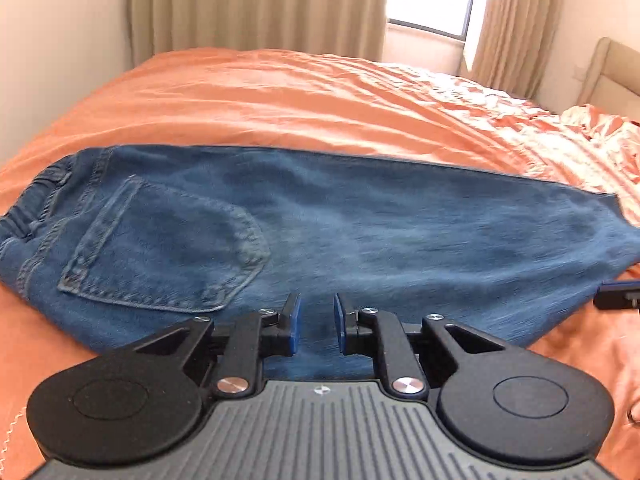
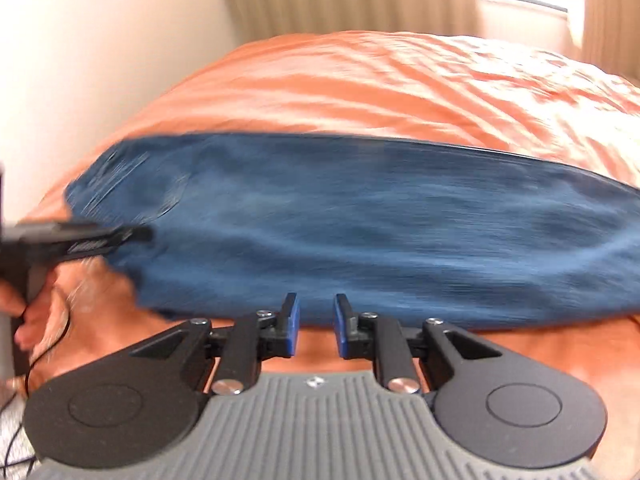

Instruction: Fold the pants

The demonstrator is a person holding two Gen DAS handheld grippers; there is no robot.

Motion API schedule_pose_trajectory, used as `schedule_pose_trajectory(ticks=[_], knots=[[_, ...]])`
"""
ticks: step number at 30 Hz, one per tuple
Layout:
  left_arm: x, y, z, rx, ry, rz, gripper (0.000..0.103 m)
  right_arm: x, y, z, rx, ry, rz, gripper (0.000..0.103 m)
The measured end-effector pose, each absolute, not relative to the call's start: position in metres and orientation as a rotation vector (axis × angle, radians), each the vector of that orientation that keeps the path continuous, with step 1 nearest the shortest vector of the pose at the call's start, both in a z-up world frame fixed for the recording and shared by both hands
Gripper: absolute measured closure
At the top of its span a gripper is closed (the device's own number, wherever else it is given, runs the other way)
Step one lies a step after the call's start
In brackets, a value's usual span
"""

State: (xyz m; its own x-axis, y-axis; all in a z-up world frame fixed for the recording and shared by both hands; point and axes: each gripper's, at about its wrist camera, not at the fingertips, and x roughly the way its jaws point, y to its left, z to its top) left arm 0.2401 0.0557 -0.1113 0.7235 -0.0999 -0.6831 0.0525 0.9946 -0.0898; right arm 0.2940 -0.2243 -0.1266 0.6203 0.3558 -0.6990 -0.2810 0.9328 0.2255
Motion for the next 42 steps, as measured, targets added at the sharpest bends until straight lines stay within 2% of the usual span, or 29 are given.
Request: schedule_pose_trajectory(ticks=[6,11,13,14,16,25,26,28,30,35,40,41,42], knots=[[0.258,0.008,-0.103,-0.024,0.777,-0.14,0.084,0.308,-0.38,-0.103,0.342,0.814,0.09,0.087],[0.284,-0.024,-0.103,-0.003,0.799,-0.171,0.084,0.303,-0.521,-0.106,0.567,0.772,-0.098,0.085],[0.297,-0.038,-0.106,-0.005,0.81,-0.183,0.084,0.303,-0.565,-0.118,0.679,0.77,-0.147,0.079],[0.303,-0.045,-0.107,-0.001,0.814,-0.187,0.084,0.307,-0.579,-0.127,0.727,0.773,-0.171,0.072],[0.316,-0.06,-0.111,0.007,0.828,-0.192,0.084,0.31,-0.607,-0.142,0.798,0.774,-0.206,0.072],[0.365,-0.109,-0.133,0.002,0.884,-0.228,0.084,0.353,-0.654,-0.193,0.944,0.753,-0.188,0.074],[0.368,-0.112,-0.136,0.005,0.891,-0.231,0.084,0.355,-0.657,-0.196,0.962,0.752,-0.171,0.078],[0.374,-0.118,-0.142,0.013,0.901,-0.232,0.084,0.354,-0.662,-0.193,0.954,0.73,-0.149,0.098],[0.378,-0.122,-0.146,0.02,0.901,-0.237,0.084,0.351,-0.662,-0.182,0.9,0.725,-0.142,0.103],[0.387,-0.134,-0.151,0.047,0.891,-0.271,0.084,0.351,-0.657,-0.19,0.807,0.763,-0.16,0.103],[0.396,-0.149,-0.151,0.076,0.89,-0.274,0.084,0.351,-0.66,-0.204,0.842,0.758,-0.147,0.1],[0.398,-0.153,-0.151,0.083,0.893,-0.28,0.084,0.348,-0.66,-0.201,0.835,0.751,-0.152,0.095],[0.4,-0.156,-0.151,0.088,0.893,-0.289,0.084,0.343,-0.66,-0.198,0.828,0.752,-0.164,0.083]])
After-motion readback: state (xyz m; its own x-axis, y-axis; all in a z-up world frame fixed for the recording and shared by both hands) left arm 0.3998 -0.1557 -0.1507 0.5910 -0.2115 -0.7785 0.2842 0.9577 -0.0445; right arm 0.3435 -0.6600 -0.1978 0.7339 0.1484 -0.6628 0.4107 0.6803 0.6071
